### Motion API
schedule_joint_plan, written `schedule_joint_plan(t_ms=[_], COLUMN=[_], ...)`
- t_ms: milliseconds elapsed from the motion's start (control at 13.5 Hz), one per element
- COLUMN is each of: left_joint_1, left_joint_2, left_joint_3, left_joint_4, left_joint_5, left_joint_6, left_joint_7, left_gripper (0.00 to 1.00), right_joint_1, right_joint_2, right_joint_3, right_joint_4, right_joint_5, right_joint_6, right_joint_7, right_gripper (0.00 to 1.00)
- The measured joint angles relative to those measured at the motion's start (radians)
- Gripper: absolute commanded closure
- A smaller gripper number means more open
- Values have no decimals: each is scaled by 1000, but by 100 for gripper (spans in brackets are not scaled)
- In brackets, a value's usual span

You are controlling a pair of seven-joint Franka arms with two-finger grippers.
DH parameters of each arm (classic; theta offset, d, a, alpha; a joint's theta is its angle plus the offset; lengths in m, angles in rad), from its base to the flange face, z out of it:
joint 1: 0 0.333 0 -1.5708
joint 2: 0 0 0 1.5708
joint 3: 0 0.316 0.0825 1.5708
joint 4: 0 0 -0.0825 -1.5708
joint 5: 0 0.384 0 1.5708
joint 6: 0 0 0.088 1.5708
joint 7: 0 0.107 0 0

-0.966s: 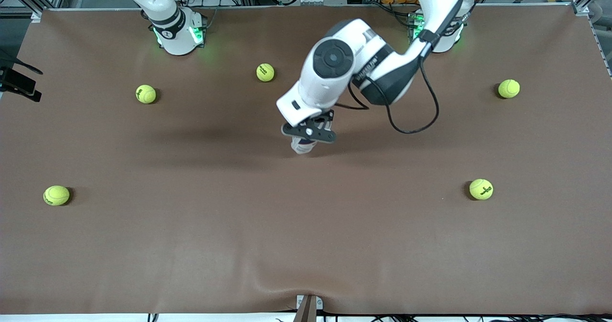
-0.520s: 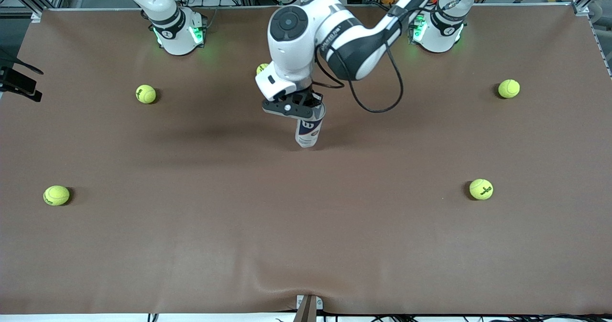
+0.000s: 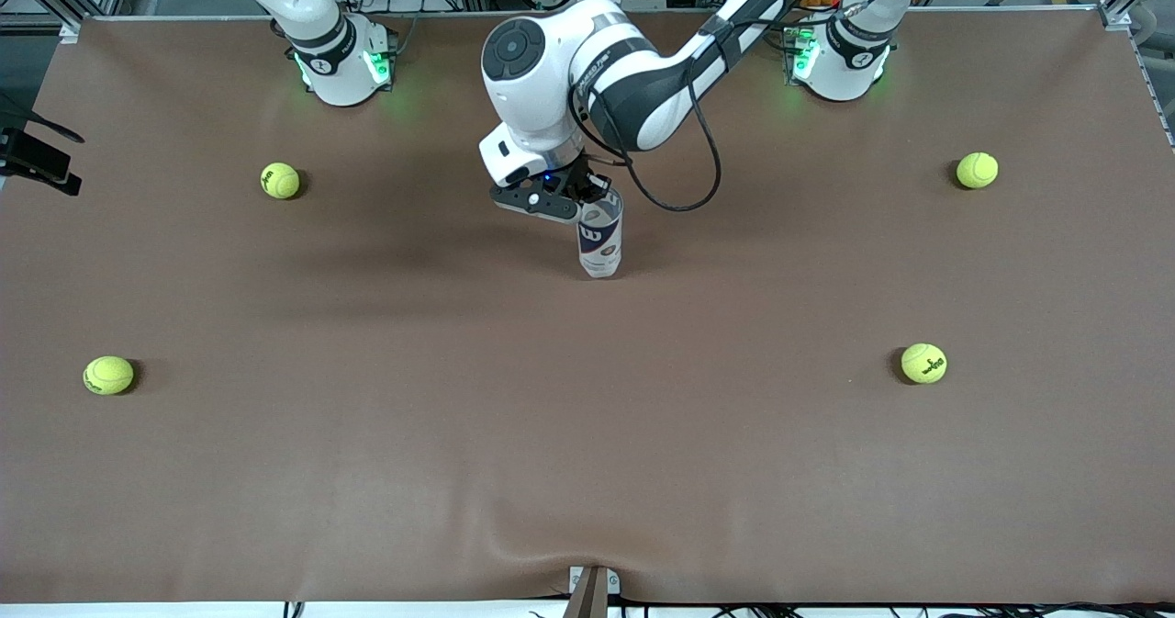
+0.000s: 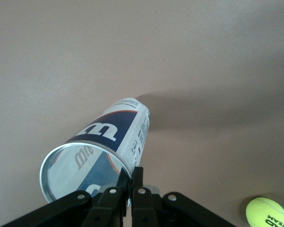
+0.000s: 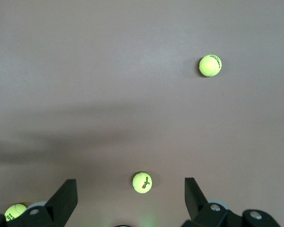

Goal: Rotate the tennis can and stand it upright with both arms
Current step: 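Lower the upright can onto the table with the left gripper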

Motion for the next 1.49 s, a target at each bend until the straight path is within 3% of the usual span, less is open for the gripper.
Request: schedule_joint_plan(t_ms=[595,669,743,818,892,1486], left_joint_1=[7,7,7,8,10,46], left_joint_2=[19,21,23,26,29,-3], left_joint_3=[8,8,8,9,9,10], left_joint_4=[0,0,0,0,0,24], left_joint_5=[0,0,0,0,0,0], left_joint_6=[-5,-5,-4,-3,-2,15], left_joint_7=[0,0,0,0,0,-6], left_gripper=[100,94,74,48,0,0], right_joint_1=[0,0,0,0,1,1], right_joint_2=[0,0,0,0,0,1], right_joint_3=[2,2,2,2,2,3], right_joint_4=[0,0,0,0,0,-1], right_joint_5=[0,0,0,0,0,0], right_joint_6=[0,0,0,0,0,0], right_joint_7=[0,0,0,0,0,0], right_gripper=[0,0,0,0,0,0])
